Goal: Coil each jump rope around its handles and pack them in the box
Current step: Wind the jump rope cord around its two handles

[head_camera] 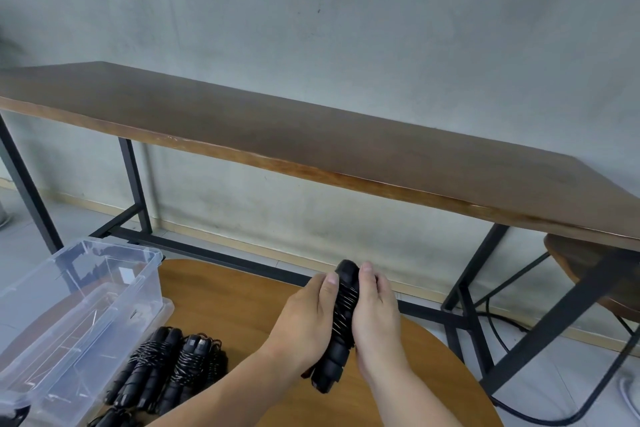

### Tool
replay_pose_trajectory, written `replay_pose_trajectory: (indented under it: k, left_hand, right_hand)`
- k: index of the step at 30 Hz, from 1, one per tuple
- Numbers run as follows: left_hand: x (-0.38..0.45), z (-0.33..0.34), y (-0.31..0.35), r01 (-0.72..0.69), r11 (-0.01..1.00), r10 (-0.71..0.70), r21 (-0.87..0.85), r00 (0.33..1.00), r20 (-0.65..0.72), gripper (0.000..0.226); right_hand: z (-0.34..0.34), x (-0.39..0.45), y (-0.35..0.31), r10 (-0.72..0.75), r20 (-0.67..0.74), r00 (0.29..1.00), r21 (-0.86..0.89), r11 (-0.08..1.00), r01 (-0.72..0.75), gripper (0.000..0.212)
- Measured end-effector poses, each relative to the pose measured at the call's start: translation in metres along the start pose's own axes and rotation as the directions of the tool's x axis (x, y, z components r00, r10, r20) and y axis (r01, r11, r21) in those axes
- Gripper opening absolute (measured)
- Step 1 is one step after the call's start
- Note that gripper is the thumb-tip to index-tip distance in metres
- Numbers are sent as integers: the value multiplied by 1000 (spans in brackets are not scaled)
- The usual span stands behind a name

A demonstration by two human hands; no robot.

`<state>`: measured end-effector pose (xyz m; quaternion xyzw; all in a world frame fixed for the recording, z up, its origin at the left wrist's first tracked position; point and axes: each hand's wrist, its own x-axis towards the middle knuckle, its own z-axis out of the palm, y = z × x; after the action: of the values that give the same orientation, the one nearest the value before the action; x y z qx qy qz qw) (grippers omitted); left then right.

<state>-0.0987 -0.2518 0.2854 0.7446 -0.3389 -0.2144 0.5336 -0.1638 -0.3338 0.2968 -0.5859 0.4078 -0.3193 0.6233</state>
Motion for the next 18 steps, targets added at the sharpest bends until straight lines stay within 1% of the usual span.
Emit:
replay_pose_trajectory:
  k: [4, 7, 9, 12, 14, 16, 18]
  left_hand:
    - [-3, 0, -7, -53, 999, 53, 9, 999, -10, 49]
    - [-5, 0, -12, -47, 998, 47, -33, 999, -13, 50]
    - [-6, -1, -18, -18, 998, 18, -54, 1000, -15, 50]
    - [-6, -9, -26, 55, 995, -57, -84, 998, -16, 44]
    - [-5, -17, -33, 141, 979, -142, -144, 990, 4, 42]
    - [-3, -26, -38, 236, 942, -239, -238, 971, 13, 43]
    - [-5, -35, -47, 308, 899, -316, -311, 948, 23, 42]
  right_hand:
    - [6, -4, 3, 85, -12, 996, 100, 992, -83, 31]
    - [7, -4, 5, 128, 5, 992, 126, 984, -128, 32]
    - [10, -6, 7, 148, 39, 988, 141, 978, -152, 31]
    - [15, -6, 10, 171, 114, 979, 106, 977, -184, 29]
    - [19, -6, 13, 204, 157, 966, 63, 974, -217, 30]
    - [24, -5, 16, 243, 189, 951, 29, 967, -253, 36]
    - [30, -9, 22, 275, 213, 938, -65, 961, -267, 37]
